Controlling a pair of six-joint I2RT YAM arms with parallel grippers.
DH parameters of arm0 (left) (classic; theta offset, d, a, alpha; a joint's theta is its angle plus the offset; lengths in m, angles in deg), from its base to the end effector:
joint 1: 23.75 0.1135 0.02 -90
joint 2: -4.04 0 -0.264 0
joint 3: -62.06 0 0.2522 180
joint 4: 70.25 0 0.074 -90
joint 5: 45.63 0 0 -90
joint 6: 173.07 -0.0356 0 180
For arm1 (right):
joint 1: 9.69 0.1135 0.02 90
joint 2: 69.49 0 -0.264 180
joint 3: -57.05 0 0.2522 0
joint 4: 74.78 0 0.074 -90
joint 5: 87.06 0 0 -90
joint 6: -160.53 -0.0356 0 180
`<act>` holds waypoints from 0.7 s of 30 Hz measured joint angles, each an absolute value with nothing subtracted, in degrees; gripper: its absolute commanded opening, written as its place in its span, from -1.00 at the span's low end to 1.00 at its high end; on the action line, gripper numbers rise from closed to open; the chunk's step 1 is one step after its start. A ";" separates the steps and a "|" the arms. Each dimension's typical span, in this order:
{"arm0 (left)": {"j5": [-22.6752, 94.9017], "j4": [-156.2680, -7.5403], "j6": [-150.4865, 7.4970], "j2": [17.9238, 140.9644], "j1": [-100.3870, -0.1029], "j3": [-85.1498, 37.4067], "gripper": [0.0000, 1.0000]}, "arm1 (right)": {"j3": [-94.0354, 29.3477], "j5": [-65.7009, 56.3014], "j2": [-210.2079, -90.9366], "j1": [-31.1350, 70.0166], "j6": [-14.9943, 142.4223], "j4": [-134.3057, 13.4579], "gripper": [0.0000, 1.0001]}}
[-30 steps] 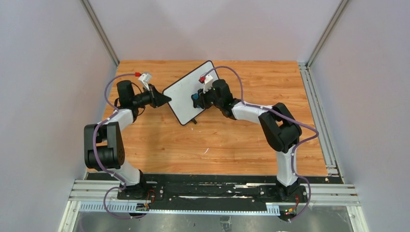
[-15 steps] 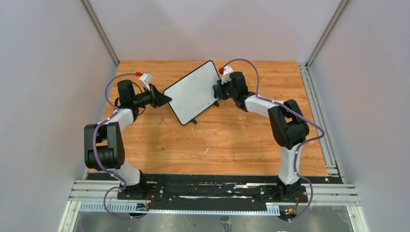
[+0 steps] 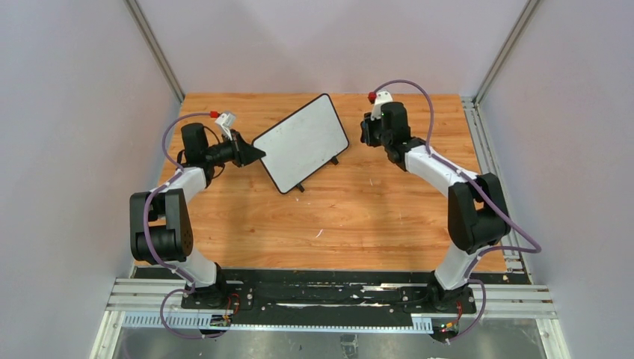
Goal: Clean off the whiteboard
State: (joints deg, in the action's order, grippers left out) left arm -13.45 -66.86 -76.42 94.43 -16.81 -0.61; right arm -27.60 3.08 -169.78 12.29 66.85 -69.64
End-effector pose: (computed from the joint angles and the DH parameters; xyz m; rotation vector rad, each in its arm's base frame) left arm 0.3310 0.0099 0.2219 0.4235 1.8611 -0.9900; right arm 0.3825 0.1543 0.2664 -0.3076 1.9204 0.2957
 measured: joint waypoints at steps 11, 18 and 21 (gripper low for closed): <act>-13.58 -68.94 -77.53 94.43 -16.81 -1.44 -1.00 | -17.70 4.81 -165.54 2.30 62.65 -59.37 -0.99; -13.67 -69.46 -77.75 94.65 -16.81 -1.81 -1.00 | -17.66 9.07 -165.45 -1.81 60.53 -52.51 -0.99; -13.78 -69.59 -77.82 94.91 -16.78 -2.03 -1.00 | -18.69 9.09 -166.39 -3.07 59.90 -49.88 -0.99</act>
State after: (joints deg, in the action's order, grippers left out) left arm -13.78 -69.59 -77.82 94.91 -16.78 -2.03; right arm -18.69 9.09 -166.39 -3.07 59.90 -49.88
